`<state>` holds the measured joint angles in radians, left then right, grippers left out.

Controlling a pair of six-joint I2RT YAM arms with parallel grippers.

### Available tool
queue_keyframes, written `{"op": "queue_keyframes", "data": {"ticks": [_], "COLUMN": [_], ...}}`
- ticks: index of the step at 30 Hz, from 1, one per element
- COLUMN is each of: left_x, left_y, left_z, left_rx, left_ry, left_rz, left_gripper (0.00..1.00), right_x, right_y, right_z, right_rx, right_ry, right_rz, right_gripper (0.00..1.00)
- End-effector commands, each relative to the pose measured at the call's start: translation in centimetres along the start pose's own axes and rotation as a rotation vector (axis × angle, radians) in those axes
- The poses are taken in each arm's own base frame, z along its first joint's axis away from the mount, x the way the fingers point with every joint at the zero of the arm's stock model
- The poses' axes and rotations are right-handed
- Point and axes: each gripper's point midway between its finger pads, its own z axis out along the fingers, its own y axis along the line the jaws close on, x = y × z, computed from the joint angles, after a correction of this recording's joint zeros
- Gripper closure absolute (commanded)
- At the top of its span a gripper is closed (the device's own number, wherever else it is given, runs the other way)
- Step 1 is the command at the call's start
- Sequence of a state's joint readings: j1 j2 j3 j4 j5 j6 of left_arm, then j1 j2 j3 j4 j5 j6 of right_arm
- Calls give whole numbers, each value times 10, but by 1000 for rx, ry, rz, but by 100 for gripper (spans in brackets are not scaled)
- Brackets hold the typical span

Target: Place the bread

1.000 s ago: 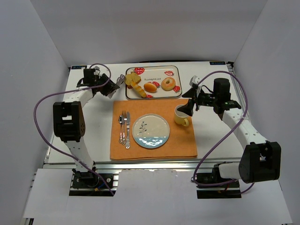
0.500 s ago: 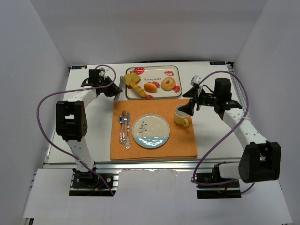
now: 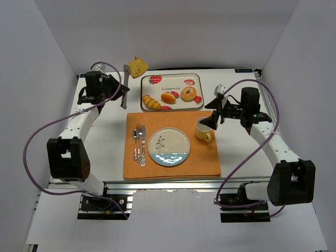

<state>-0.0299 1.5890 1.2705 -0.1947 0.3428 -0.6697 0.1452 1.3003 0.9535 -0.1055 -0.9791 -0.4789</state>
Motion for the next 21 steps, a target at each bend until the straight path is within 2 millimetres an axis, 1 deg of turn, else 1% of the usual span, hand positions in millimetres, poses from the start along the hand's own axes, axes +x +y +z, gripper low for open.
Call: {"op": "queue_keyframes", "data": {"ticks": [1,2,3,4,6,7,8,9,10,11,12,13,15,16,19,21], "left_x": [10,26,36,63,94,119,135,144,158,170,169,181,191,200,216,221], "left_y": [-17,-22,-26,-32,-35,-44,-43,-42,-46,-46,-47,-43,-41,-35,-27,-24], "left_z": [-27,-41,-49,-63,-79,-88,-106,-114,-126,-144,-150,-159,-175,-180,-187,-186], "left_rx": [52,76,91,103,103,112,114,106,108,117,135,116,123,100,75,64], "left_ry": [17,44,61,105,152,203,205,202,227,233,218,251,276,309,359,378], "left_rz": [18,3,-2,-11,-25,-45,-51,-60,-94,-117,-112,-126,-126,-132,-135,-133], "left_gripper": [91,92,93,95,96,97,97,97,97,97,97,97,97,97,95,95], "right_x": [-17,-16,-16,-16,-16,-16,-17,-16,-16,-14,-14,-12,-12,-13,-17,-21], "right_y": [4,4,4,3,3,3,3,4,4,4,5,4,4,3,1,-1], "right_z": [-6,-6,-7,-7,-7,-7,-7,-7,-7,-6,-6,-5,-4,-3,0,0], "right_rx": [-10,-7,-6,-4,-6,-4,-6,-8,-10,-16,-18,-21,-32,-34,-46,-49], "right_ry": [-33,-31,-30,-31,-31,-31,-31,-31,-31,-29,-29,-27,-29,-31,-41,-48], "right_rz": [-50,-55,-55,-56,-54,-54,-53,-50,-49,-41,-38,-31,-12,-7,7,4], "right_gripper": [11,11,11,11,11,11,11,11,11,11,11,11,11,11,11,11]}}
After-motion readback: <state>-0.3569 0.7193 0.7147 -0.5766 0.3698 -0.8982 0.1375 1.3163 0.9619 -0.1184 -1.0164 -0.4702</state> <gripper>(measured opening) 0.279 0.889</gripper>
